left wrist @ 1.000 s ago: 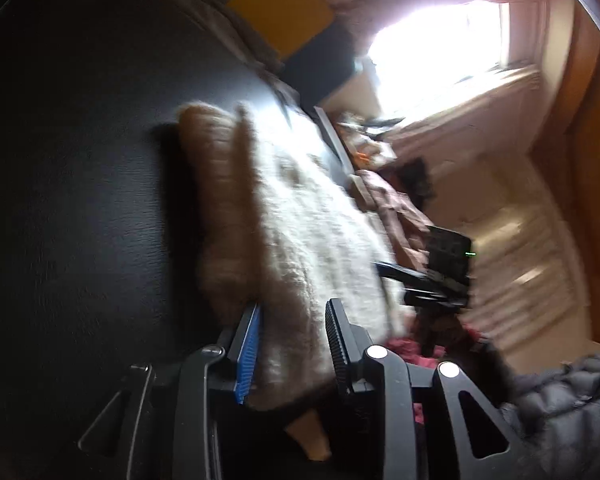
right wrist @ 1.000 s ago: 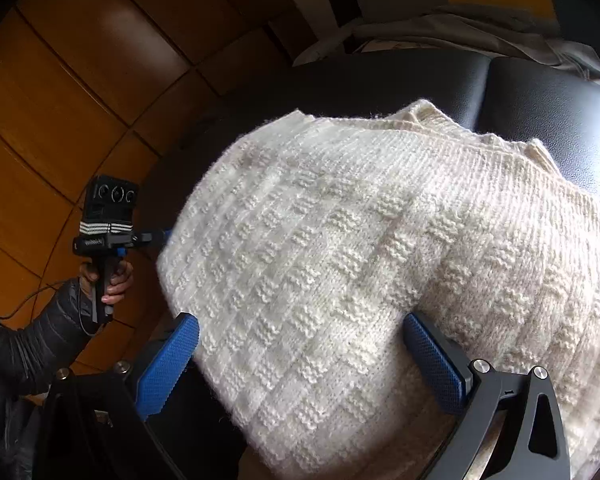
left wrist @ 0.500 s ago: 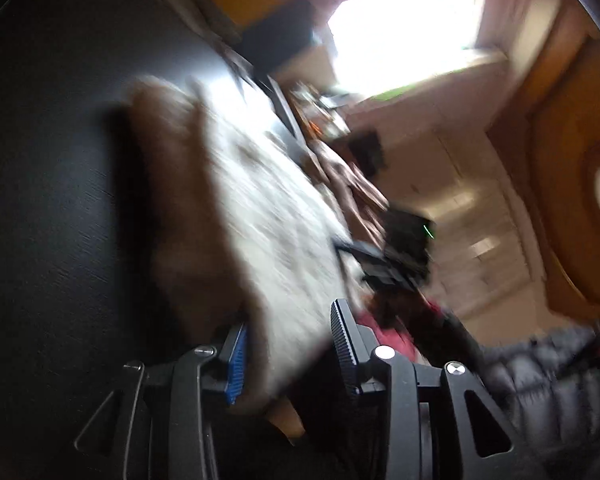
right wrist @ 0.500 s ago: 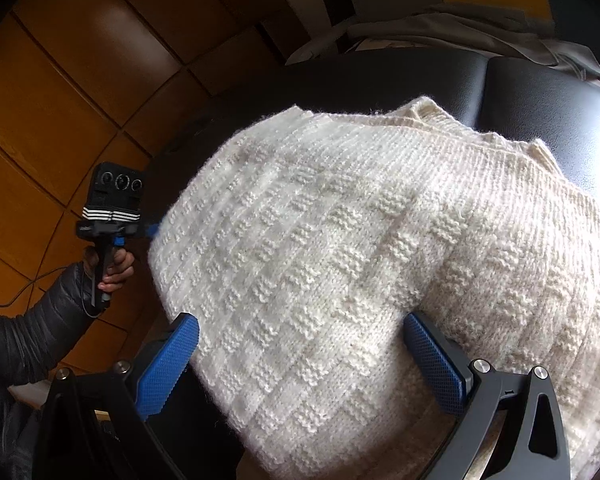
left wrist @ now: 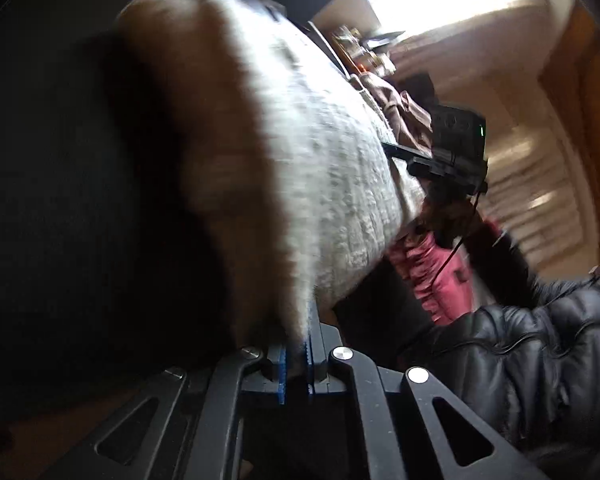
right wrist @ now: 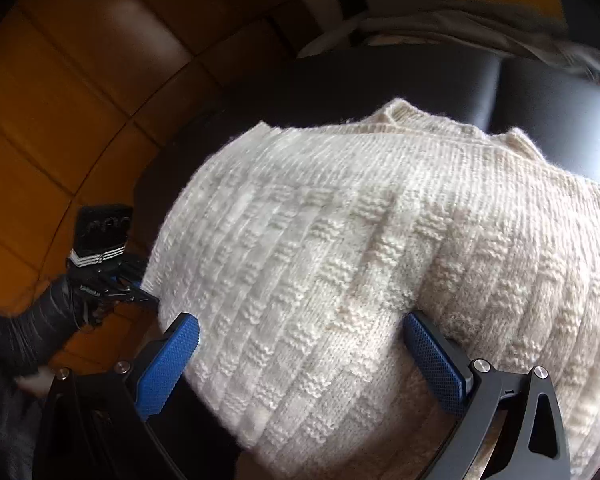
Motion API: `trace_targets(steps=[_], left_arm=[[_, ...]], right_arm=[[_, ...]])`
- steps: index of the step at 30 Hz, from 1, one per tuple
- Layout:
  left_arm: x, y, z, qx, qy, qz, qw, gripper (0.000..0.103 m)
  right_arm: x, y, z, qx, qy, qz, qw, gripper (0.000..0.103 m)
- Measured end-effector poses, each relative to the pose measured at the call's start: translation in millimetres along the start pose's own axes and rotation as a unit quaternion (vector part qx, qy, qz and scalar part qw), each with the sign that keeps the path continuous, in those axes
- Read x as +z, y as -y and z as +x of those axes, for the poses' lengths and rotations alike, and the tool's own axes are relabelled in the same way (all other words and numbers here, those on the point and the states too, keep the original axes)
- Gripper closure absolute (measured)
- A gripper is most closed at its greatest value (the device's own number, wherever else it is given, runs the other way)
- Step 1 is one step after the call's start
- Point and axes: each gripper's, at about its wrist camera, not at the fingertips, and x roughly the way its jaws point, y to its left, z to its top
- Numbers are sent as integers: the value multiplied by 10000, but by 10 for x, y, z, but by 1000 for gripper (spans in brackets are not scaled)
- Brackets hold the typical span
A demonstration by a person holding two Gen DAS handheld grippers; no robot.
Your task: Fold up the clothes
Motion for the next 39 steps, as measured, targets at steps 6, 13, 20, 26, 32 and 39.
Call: trace_targets(steps=[6, 13, 20, 26, 32, 39], left_arm=[[17, 246, -296, -105, 415, 7, 9991, 89], [611, 658, -648, -70, 2049, 127, 9787, 81], [1134, 619, 127, 1140, 1641, -497, 9786, 81], [987, 373, 202, 1721, 1628, -905, 9673, 101], [1155, 166, 162, 2283, 1664, -524, 9578, 101], [1132, 40, -234, 1608, 1965, -938, 9627, 83]], right_arm=[[-62, -69, 85, -230, 71, -377, 9990, 0], [-129, -71, 26, -212, 413, -236, 9986, 0], [134, 9, -331, -600, 698, -426, 9948, 0], [103, 737, -453, -659, 890, 265, 9935, 0], [-143, 1075, -561, -44, 1629, 840, 9831, 0], [-122, 1078, -535, -32, 1783, 974, 9791, 0]])
